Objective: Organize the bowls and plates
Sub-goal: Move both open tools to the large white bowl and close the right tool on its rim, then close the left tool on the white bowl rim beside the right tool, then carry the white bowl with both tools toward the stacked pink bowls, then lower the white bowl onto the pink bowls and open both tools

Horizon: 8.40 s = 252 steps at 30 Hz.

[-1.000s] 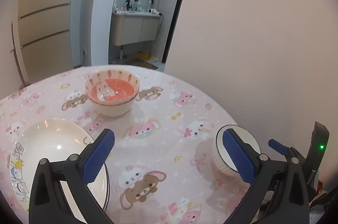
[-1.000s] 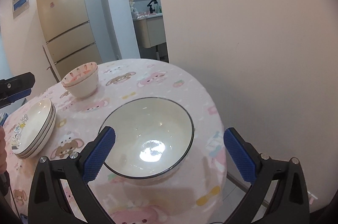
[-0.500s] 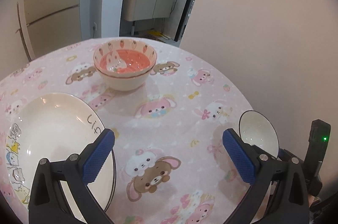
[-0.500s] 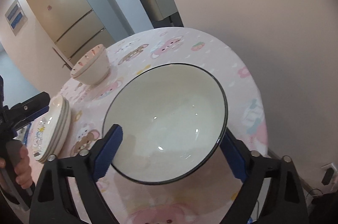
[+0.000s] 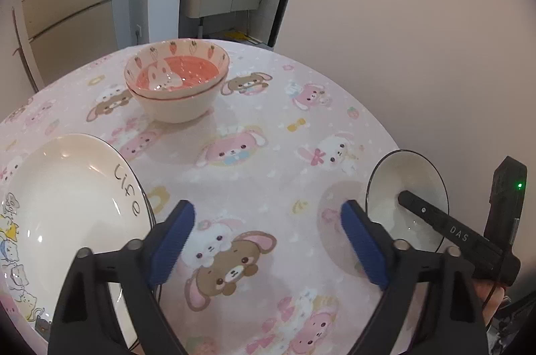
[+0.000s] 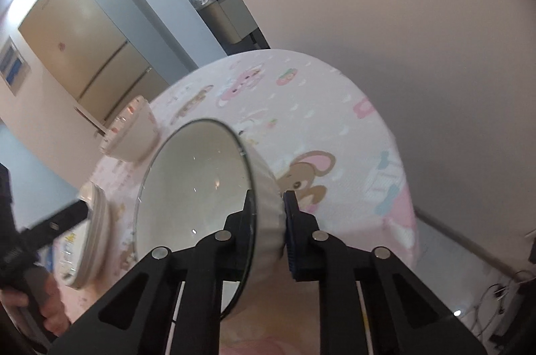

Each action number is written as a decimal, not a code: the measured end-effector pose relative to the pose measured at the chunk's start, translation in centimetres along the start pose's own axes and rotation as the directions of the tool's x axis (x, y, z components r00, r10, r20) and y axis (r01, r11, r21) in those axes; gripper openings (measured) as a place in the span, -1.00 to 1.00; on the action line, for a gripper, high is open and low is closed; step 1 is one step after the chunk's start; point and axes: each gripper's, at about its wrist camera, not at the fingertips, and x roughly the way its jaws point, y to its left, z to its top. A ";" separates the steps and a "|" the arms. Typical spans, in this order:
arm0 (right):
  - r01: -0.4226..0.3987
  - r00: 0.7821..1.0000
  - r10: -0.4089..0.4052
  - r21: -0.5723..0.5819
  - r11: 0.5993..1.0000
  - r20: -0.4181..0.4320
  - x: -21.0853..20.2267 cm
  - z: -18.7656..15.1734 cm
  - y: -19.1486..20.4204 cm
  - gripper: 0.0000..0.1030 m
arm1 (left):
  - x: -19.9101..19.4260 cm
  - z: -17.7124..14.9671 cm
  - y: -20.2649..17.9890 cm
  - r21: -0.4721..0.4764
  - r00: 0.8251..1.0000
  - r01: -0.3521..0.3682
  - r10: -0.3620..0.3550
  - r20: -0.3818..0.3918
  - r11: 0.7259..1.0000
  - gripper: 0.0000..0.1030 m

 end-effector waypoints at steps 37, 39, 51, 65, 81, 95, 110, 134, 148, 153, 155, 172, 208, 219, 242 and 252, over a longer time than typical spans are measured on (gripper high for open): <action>0.036 0.999 -0.040 -0.135 0.990 -0.027 1.1 -1.7 2.7 -0.23 | 4.6 -1.6 0.5 -0.087 0.969 0.223 -0.230 -0.087 0.971 -0.16; 0.047 0.998 -0.053 -0.155 0.987 -0.029 1.2 -1.7 2.9 -0.15 | 4.1 -1.4 0.4 -0.086 0.966 0.247 -0.252 -0.060 0.965 -0.16; -0.054 0.995 0.052 -0.018 0.998 -0.080 1.5 -0.7 0.8 -0.74 | 2.3 -0.6 0.1 -0.110 0.920 0.386 -0.391 -0.020 0.916 -0.16; 0.003 1.000 -0.011 -0.300 0.954 -0.027 -0.6 -1.9 5.8 -0.71 | 5.9 -2.7 -0.6 -0.204 0.903 0.349 -0.386 -0.186 0.915 -0.76; 0.058 0.996 -0.078 -0.321 0.945 -0.049 -1.7 -3.0 5.6 -0.69 | 4.9 -2.5 -2.5 -0.044 0.930 0.291 -0.293 -0.220 0.956 -0.78; 0.090 0.996 -0.093 -0.329 0.940 0.007 -1.3 -2.8 6.7 -0.76 | 4.9 -2.2 -2.3 -0.039 0.936 0.252 -0.254 -0.245 0.967 -0.78; 0.023 0.996 0.016 -0.428 0.904 0.089 -2.4 0.3 13.8 -0.80 | -2.0 1.2 2.1 -0.110 0.964 0.244 -0.253 -0.082 0.964 -0.78; -0.136 0.972 0.224 -0.596 0.791 0.075 1.9 7.7 28.1 -0.78 | -9.0 8.3 11.1 -0.211 0.983 0.130 -0.098 0.158 0.969 -0.78; -0.130 0.974 0.211 -0.568 0.813 0.079 6.6 12.8 31.3 -0.74 | -5.6 14.2 14.5 -0.248 0.973 0.131 -0.077 0.216 0.960 -0.77; -0.130 0.984 0.174 -0.568 0.813 0.024 8.8 12.6 31.4 -0.74 | -3.7 13.8 16.0 -0.278 0.980 0.136 -0.088 0.178 0.951 -0.77; -0.135 0.986 0.167 -0.562 0.816 0.007 9.4 12.7 31.2 -0.74 | -3.2 13.8 16.3 -0.281 0.982 0.128 -0.082 0.168 0.951 -0.77; -0.073 0.992 0.005 -0.554 0.829 -0.123 15.2 13.4 29.3 -0.74 | 4.0 13.1 17.0 -0.312 0.990 0.143 -0.131 0.056 0.939 -0.74; -0.047 0.971 -0.136 -0.712 0.700 -0.198 17.9 12.6 28.3 -0.65 | 5.1 12.8 12.5 -0.071 0.987 -0.162 0.162 -0.005 0.984 -0.63; 0.007 0.969 -0.188 -0.740 0.672 -0.161 18.6 12.3 28.4 -0.74 | 6.0 12.7 11.5 -0.058 0.996 -0.084 0.082 -0.029 0.995 -0.63; -0.066 0.975 -0.092 -0.654 0.754 -0.205 17.6 15.6 26.1 -1.00 | 3.2 13.5 13.7 -0.143 0.990 -0.129 0.136 0.041 0.981 -0.63; -0.087 0.973 -0.082 -0.676 0.731 -0.214 16.8 14.8 26.7 -0.55 | 2.7 13.4 14.8 -0.192 0.989 -0.115 0.131 0.072 0.975 0.50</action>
